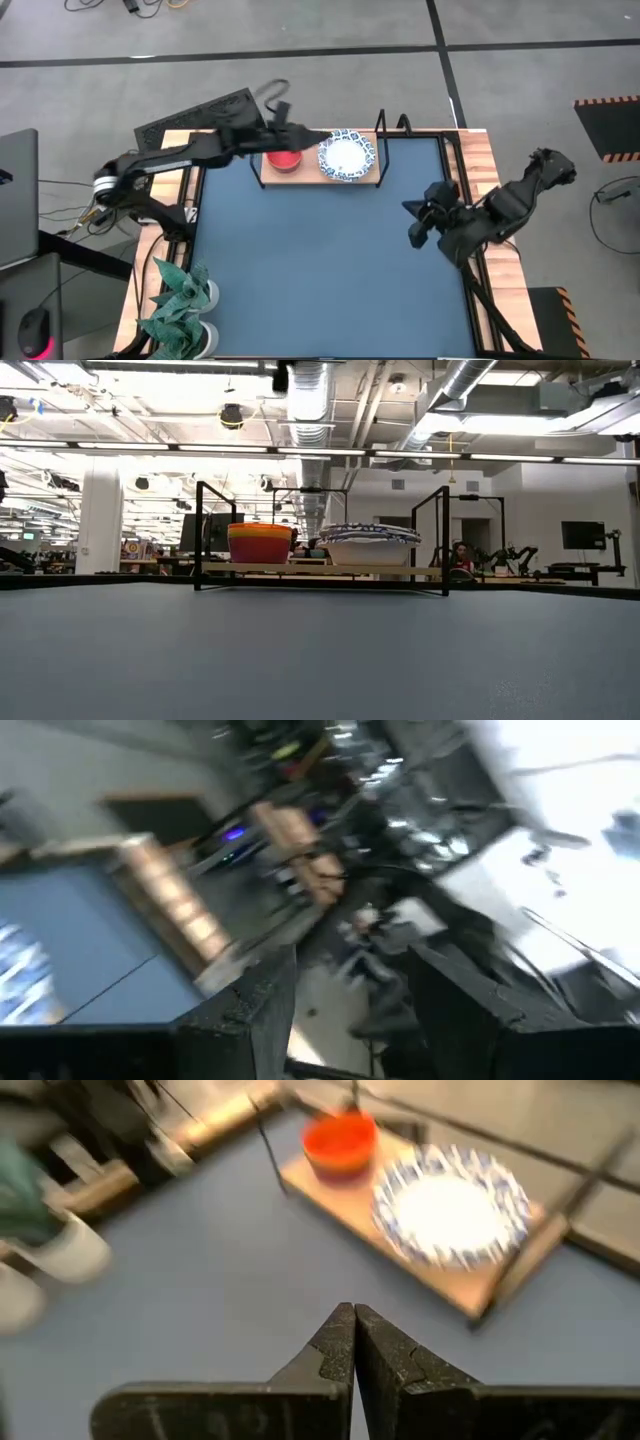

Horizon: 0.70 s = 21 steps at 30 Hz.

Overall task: Place and stack bowls onto a shelf
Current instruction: Return to Home Position

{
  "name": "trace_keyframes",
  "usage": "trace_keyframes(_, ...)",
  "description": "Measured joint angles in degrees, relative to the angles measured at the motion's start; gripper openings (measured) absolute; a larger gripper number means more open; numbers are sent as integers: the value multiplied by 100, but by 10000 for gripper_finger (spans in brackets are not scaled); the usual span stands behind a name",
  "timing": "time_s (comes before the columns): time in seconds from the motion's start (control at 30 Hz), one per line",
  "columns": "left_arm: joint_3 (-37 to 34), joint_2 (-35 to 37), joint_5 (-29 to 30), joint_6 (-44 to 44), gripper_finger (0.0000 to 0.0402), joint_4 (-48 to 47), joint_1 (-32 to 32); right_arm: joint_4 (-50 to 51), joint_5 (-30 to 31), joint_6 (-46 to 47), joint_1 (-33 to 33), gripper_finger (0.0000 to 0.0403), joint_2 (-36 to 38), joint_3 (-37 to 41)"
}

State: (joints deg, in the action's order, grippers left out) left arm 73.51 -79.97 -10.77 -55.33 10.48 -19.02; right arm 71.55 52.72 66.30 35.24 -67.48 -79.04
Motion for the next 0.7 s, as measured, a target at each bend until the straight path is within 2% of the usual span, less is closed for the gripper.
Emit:
trace_keyframes(0.13,1,746,-101,643,174,-63,307,-1083,98,-1880,-353,31,228,-379)
trace_keyframes(0.27,1,1394,-110,1399,174,-255,640,-1322,-130,-3643,-506,31,402,-700)
trace_keyframes(0.4,1,1846,-281,1802,174,-618,1005,-1371,-496,-3620,-505,31,529,-705)
trace_keyframes(0.47,1,1979,-877,2688,174,-562,1191,-1465,-595,-4330,-516,32,544,-704)
trace_keyframes(0.53,-1,2071,-1853,3191,174,-280,1269,-1938,-698,-4919,-715,37,628,-694)
trace_keyframes(0.63,-1,2262,-2787,2911,174,12,1165,-2513,-1767,-5467,-1288,46,964,-696)
trace_keyframes(0.7,-5,2425,-3143,2974,174,-39,1058,-2669,-2480,-5567,-1685,50,1323,-697)
